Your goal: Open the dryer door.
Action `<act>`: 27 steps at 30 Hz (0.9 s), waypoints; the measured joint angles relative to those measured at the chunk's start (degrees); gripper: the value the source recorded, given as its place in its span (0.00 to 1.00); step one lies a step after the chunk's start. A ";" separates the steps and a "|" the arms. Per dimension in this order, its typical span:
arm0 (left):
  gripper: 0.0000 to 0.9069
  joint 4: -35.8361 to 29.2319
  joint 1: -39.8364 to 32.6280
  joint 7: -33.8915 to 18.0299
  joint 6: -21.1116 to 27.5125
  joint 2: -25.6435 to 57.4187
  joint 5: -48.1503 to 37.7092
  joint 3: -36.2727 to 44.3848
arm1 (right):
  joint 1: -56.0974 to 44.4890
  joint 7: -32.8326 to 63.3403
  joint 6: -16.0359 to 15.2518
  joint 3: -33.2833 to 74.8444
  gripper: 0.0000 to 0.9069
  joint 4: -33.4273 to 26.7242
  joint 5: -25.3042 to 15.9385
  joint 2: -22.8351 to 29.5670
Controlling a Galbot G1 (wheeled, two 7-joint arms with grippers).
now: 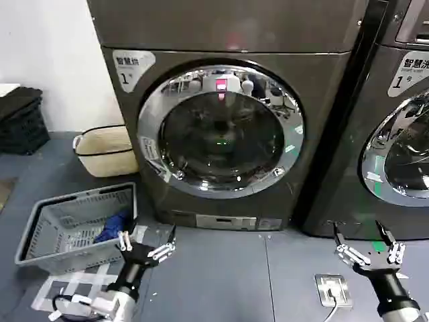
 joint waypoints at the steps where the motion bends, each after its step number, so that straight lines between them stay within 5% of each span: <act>1: 1.00 -0.03 0.02 0.03 0.00 0.04 0.00 0.02 | 0.25 -0.09 0.07 -0.25 1.00 -0.20 0.73 -0.71; 27: 1.00 -1.09 0.93 0.43 -0.49 0.40 0.52 1.39 | 21.21 -2.44 3.71 -21.53 1.00 -9.96 17.78 -33.89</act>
